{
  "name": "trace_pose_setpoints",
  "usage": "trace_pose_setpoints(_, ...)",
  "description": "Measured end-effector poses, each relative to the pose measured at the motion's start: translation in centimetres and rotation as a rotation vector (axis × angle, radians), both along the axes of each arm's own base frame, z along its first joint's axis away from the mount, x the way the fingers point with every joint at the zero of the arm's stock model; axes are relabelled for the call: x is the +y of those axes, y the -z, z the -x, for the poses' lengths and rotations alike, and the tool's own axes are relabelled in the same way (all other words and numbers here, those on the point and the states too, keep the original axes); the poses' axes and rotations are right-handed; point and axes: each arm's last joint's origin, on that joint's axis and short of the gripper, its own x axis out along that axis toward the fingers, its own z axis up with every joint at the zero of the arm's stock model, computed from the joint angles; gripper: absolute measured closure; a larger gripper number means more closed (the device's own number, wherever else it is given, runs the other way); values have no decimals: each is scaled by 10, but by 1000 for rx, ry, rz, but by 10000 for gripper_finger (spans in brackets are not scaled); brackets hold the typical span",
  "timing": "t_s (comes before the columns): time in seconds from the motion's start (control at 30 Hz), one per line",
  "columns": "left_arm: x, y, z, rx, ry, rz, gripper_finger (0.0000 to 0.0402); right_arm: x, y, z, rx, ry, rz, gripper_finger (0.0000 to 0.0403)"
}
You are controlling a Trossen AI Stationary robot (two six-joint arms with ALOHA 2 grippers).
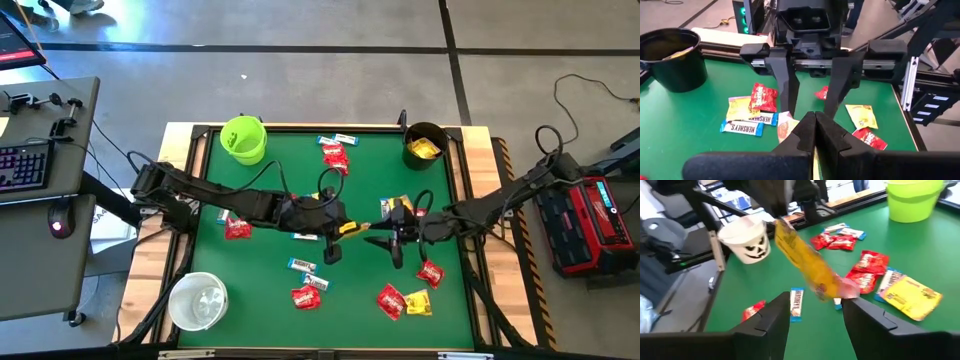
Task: Sort candy by brand, put in halloween buckets
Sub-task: Put the yellow candy into the black bucket
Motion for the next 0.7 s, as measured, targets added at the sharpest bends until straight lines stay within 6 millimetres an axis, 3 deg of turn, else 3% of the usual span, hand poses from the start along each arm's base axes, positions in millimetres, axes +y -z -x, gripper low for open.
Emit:
trace_pose_setpoints(0.2,0,1,0,9,7,4,401,-2,4,2,43,35,12,215)
trace_pose_setpoints(0.43,-1,0,0,5,33,18,401,1,1,1,22,-39,-42,180)
trace_pose_setpoints(0.7,-2,-2,-1,-16,32,29,401,2,-7,-3,-63,-102,-61,213)
